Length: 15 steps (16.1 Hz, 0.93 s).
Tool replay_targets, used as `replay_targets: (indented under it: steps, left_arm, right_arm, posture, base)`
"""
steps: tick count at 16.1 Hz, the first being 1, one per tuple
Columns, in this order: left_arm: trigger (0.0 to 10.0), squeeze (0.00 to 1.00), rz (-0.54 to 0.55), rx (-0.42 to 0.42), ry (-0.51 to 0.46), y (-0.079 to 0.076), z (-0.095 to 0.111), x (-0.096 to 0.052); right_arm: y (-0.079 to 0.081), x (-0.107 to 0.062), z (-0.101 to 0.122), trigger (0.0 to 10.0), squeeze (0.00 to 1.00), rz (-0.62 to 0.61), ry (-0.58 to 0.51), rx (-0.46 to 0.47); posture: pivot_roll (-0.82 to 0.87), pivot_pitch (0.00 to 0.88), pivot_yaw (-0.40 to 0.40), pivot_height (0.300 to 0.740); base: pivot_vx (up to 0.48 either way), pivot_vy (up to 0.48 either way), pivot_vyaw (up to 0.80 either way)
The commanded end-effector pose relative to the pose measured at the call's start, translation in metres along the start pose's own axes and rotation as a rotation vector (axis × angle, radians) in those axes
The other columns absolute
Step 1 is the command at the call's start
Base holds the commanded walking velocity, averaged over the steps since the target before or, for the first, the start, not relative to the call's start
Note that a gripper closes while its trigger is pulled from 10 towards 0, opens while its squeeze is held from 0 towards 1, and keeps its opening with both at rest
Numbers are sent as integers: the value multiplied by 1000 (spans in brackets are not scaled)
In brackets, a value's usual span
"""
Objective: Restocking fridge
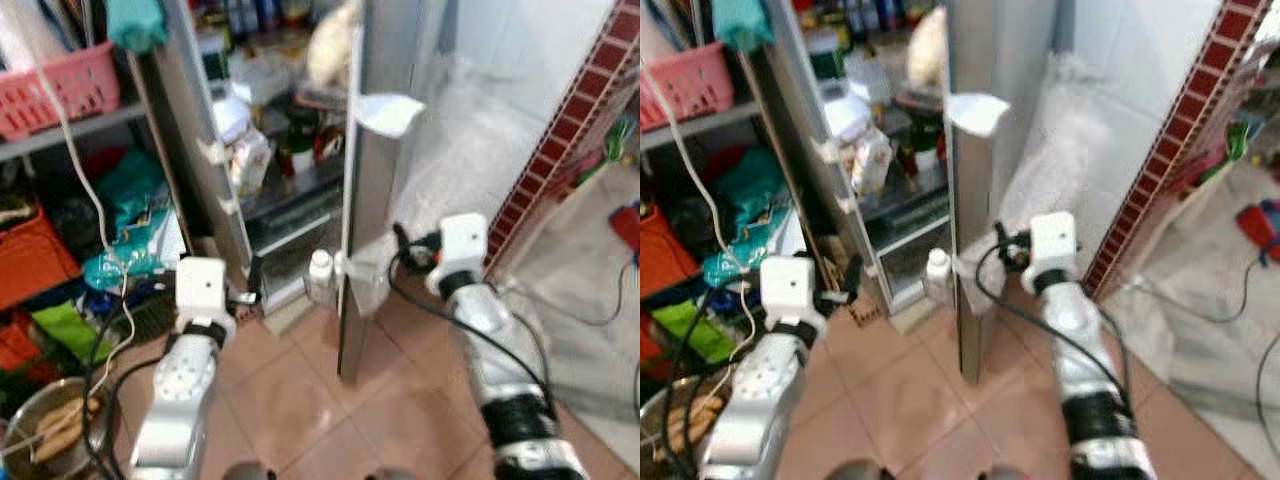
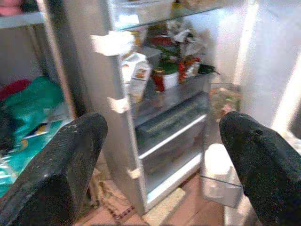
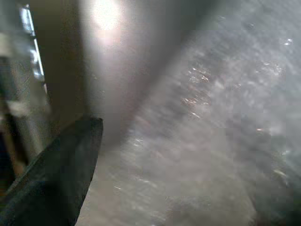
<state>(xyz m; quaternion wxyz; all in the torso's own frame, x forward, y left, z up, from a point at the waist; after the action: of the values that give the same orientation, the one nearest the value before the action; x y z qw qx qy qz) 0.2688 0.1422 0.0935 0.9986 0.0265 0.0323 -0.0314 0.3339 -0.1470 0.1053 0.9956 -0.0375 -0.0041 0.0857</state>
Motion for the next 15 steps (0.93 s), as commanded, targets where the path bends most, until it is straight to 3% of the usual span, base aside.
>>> replay_targets:
  steps: [1, 13, 15]
  left_arm:
    - [10000, 0, 4, 7, 16, 3, -3, -1]
    - [10000, 0, 3, 11, 16, 1, -3, -1]
    - [10000, 0, 10, 11, 18, 2, -3, -1]
  right_arm:
    - [8, 7, 7, 10000, 0, 33, -15, 11]
    - [61, 22, 19, 10000, 0, 301, -26, 151]
    - [104, 23, 18, 10000, 0, 468, 29, 317]
  posture:
    - [73, 3, 11, 740]
    - [90, 0, -4, 740]
    - [103, 0, -11, 740]
  base:
    - [0, 0, 0]
    - [0, 0, 0]
    - [0, 0, 0]
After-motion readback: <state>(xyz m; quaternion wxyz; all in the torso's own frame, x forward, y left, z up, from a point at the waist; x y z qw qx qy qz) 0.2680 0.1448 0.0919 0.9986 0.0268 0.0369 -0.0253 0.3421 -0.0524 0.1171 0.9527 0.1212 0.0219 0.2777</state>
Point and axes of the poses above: a point about 5 cm out from each wrist's last joint towards the gripper, its own x axis pointing out of the wrist towards the gripper, its own z axis along the axis of the wrist's last joint, y = z × x, the point moved 2 cm from there along x, pointing out of the wrist towards the gripper, and after that the axes turned 1 degree about x, right-handed, at the moved point
